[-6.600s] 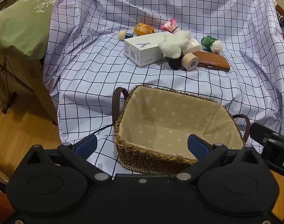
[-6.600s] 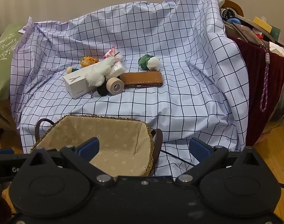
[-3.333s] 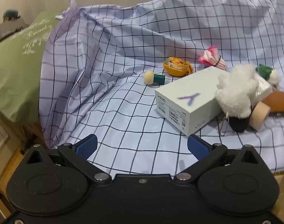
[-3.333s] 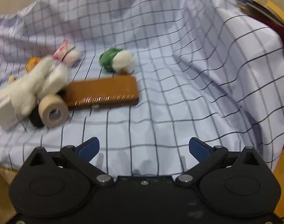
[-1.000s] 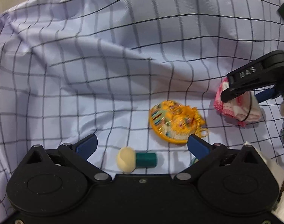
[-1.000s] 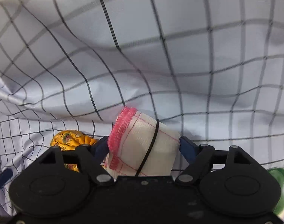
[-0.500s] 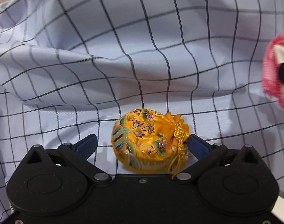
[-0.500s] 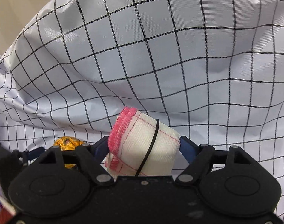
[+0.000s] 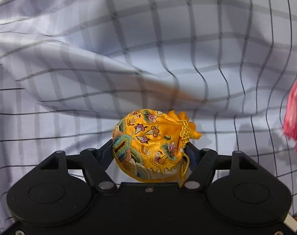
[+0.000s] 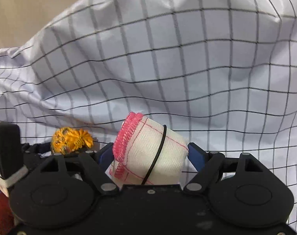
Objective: Organize soft objects
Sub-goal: 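Grasp the pink-white towel with the right tool while the left tool grasps the yellow pouch, then carry the yellow pouch with the left tool into the basket and release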
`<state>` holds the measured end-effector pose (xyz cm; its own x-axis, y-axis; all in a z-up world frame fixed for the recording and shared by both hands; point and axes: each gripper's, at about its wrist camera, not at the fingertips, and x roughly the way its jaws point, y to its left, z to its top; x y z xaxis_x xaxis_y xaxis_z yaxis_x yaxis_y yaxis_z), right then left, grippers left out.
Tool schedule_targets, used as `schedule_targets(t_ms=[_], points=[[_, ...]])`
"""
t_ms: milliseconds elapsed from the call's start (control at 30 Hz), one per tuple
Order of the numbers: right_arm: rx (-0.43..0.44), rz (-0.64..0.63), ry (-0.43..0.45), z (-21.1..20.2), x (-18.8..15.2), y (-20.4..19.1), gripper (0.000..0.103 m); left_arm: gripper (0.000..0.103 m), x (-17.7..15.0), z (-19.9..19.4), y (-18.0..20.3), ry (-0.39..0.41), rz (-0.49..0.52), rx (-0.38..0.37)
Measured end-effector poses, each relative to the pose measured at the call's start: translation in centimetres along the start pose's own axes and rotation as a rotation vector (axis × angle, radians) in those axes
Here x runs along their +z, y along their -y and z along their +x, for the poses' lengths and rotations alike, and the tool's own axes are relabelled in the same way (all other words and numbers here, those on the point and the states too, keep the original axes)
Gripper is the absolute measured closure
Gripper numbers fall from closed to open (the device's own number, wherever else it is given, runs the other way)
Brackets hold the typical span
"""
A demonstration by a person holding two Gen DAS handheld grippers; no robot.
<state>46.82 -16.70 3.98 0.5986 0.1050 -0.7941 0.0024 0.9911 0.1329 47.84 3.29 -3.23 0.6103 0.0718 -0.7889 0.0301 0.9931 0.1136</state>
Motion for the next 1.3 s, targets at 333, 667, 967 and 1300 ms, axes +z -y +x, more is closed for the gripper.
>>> schedule_targets(t_ms=[333, 667, 967, 1300], points=[[0.121, -0.104, -0.016, -0.2, -1.5, -8.9, 0.023, 0.036, -2.1, -5.3, -7.6, 0.036, -0.111, 0.093], [0.242, -0.300, 0.007, -3.5, -7.7, -16.3, 0.023, 0.036, -9.5, -10.0, -12.7, 0.040, -0.217, 0.154], [0.337, -0.439, 0.047, -12.1, -16.7, -16.4, 0.023, 0.036, -16.6, -16.4, -12.6, 0.053, -0.263, 0.163], [0.356, -0.425, 0.102, -22.7, -28.1, -10.1, 0.023, 0.036, -23.3, -24.5, -8.3, 0.074, -0.211, 0.072]])
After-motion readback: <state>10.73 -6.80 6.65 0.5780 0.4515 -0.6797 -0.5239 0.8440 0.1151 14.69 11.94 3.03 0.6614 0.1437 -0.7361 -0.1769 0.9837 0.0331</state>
